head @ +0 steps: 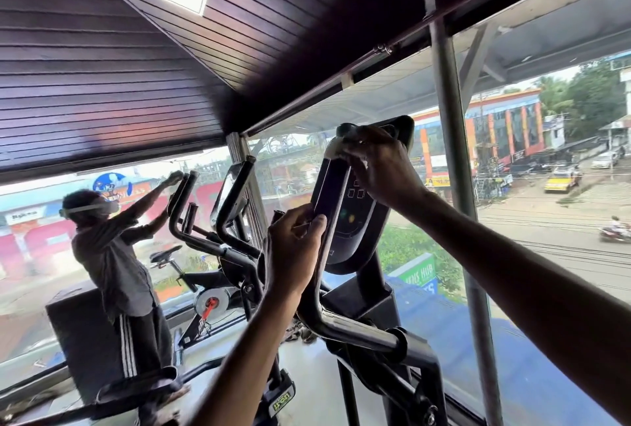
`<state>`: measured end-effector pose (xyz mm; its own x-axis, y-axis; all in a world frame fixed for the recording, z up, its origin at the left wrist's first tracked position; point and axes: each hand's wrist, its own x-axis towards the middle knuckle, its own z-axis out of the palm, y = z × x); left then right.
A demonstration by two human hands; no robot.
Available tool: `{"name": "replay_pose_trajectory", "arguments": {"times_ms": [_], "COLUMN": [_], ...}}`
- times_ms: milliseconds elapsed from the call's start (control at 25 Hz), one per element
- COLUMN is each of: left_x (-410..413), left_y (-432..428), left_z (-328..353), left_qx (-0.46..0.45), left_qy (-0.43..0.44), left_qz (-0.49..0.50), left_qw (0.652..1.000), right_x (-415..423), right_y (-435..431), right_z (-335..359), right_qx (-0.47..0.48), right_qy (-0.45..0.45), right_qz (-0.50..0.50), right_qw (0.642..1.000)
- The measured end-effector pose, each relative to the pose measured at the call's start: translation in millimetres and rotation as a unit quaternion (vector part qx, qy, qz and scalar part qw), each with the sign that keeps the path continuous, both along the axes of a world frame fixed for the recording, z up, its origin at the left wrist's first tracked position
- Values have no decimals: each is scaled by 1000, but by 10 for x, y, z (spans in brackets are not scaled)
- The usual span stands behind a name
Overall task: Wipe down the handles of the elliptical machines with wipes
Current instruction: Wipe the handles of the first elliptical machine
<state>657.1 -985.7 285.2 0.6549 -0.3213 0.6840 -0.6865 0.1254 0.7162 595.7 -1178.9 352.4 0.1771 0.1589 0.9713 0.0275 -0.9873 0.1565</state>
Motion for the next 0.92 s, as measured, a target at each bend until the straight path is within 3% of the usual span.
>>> {"name": "replay_pose_trajectory", "arguments": {"times_ms": [120, 280, 440, 520, 600, 680, 760, 840, 920], "left_x": [2, -11, -3, 3, -14, -23, -15, 3, 32], "left_y": [-23, -60, -44, -29, -17, -20, -22, -15, -4], "left_z": [7, 41, 38, 31, 33, 32, 29, 12, -20], "left_qx": [10, 18, 24, 21, 24, 29, 22, 23, 29], "left_qy": [4, 11, 0, -2, -3, -6, -1, -3, -6], "left_qz": [17, 43, 52, 43, 39, 34, 13, 3, -4], "left_qw": [1000, 999, 998, 999, 999, 999, 1000, 1000, 1000], "right_x": [-68, 12, 71, 32, 35, 80, 188, 283, 321], "right_y": [-35, -60, -23, -47, -49, 11, 98, 179, 242], "right_z": [-76, 183, 519, 495, 267, 23, -68, -128, -241], "right_qx": [-85, 26, 64, 73, 114, 255, 409, 478, 484], "right_qy": [56, -32, 0, -8, -72, -134, -169, -188, -185], "right_qz": [11, -32, -43, -36, -21, 55, 124, 146, 151], "right_qw": [995, 999, 997, 997, 991, 956, 888, 845, 842]}}
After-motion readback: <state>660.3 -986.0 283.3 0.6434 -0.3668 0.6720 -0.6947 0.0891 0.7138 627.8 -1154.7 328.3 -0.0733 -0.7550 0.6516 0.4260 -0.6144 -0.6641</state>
